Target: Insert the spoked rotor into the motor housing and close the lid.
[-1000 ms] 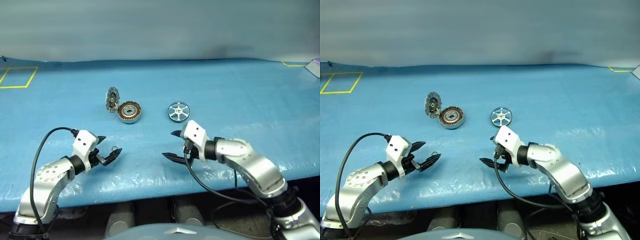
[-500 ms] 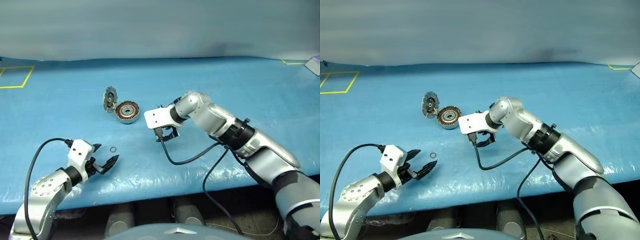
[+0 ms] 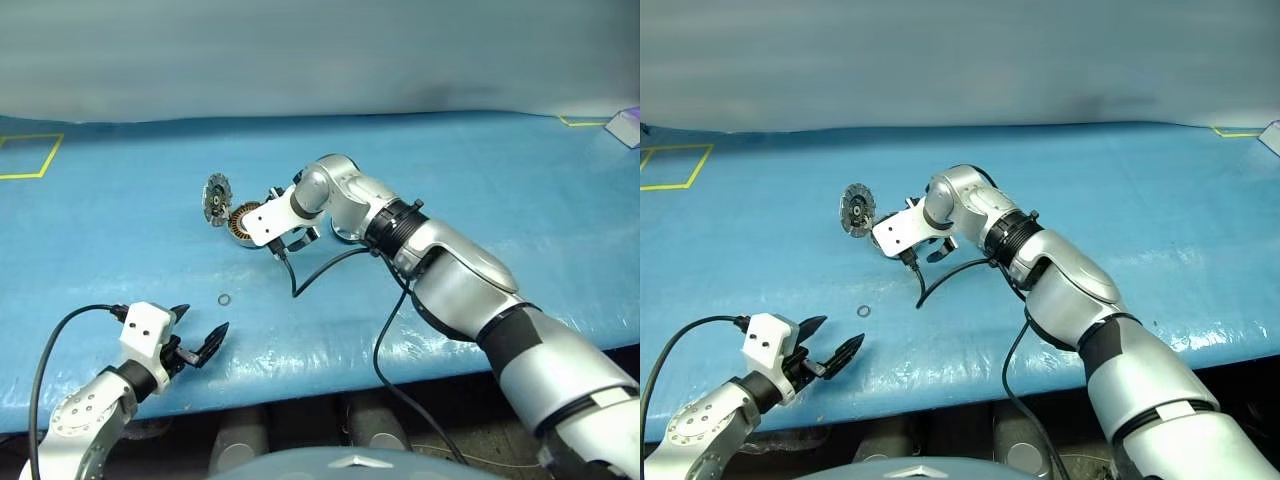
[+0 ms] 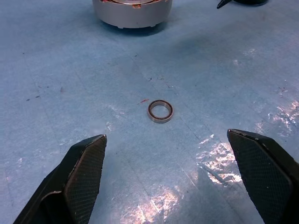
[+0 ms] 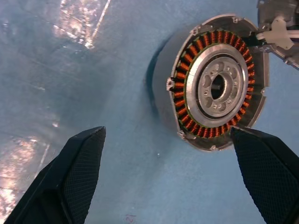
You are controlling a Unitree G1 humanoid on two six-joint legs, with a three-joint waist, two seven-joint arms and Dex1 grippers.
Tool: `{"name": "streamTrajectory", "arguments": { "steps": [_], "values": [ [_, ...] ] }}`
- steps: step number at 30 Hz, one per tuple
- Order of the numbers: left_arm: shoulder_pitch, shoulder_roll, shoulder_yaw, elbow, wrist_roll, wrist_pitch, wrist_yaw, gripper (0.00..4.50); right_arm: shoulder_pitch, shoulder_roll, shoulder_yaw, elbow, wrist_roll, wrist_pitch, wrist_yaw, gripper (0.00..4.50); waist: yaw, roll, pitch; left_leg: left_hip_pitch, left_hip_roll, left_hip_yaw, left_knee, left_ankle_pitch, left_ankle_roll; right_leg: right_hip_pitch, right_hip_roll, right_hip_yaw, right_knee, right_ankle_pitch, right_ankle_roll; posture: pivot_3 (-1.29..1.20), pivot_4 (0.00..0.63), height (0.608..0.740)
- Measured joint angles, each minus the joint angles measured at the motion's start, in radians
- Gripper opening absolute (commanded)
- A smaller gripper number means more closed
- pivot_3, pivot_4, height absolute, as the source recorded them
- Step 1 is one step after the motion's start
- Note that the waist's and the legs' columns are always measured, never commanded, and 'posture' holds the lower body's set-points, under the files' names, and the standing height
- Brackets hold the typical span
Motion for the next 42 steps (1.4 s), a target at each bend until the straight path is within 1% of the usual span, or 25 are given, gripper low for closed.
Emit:
{"name": "streamTrajectory", "arguments": {
  "steps": [5,9,13,21,30,42],
  "values": [
    [0.014,-0.017,0.002,-0.002,0.000,-0.015,0.014,4.50,-0.036,0.069,-0.034,0.128,-0.048,-0.080,-0.134,4.47,-0.002,0.001,0.001,0.000,0.000,0.000,-0.001,0.000,0.000,0.000,0.000,0.000,0.000,0.000,-0.001,0.00,0.150,0.740],
    [0.025,-0.021,0.003,-0.004,0.000,-0.023,0.022,4.50,-0.036,0.105,-0.050,0.185,-0.081,-0.119,-0.183,4.47,-0.005,0.001,0.002,0.000,0.000,0.000,-0.001,0.000,0.000,0.000,0.000,0.000,0.000,0.000,-0.001,0.00,0.150,0.740],
    [0.030,-0.024,0.003,-0.004,0.000,-0.028,0.023,4.50,-0.035,0.121,-0.057,0.201,-0.105,-0.145,-0.172,4.47,-0.007,0.001,0.003,0.000,0.000,-0.001,-0.001,0.000,0.000,0.000,0.000,0.000,0.000,-0.001,0.000,0.00,0.150,0.740],
    [0.030,-0.031,-0.003,-0.004,0.001,-0.040,0.024,4.50,-0.033,0.128,-0.069,0.222,-0.126,-0.156,-0.098,4.47,-0.008,0.001,0.003,0.000,0.000,-0.001,-0.001,0.000,0.000,0.000,0.000,0.000,0.001,-0.001,0.000,0.00,0.150,0.740],
    [0.033,-0.051,-0.016,-0.004,0.007,-0.043,0.034,4.50,-0.020,0.160,-0.069,0.269,-0.169,-0.151,-0.172,4.47,-0.010,0.001,0.003,0.000,0.000,-0.001,-0.001,0.000,0.000,0.000,0.000,0.000,0.001,-0.001,0.000,0.00,0.150,0.740],
    [0.043,-0.060,-0.030,-0.004,0.008,-0.055,0.045,4.50,-0.006,0.180,-0.100,0.298,-0.195,-0.107,-0.200,4.47,-0.011,0.001,0.003,0.001,0.000,-0.001,0.000,0.000,0.000,0.000,0.001,0.000,0.002,-0.001,0.000,0.00,0.150,0.740]
  ]
}}
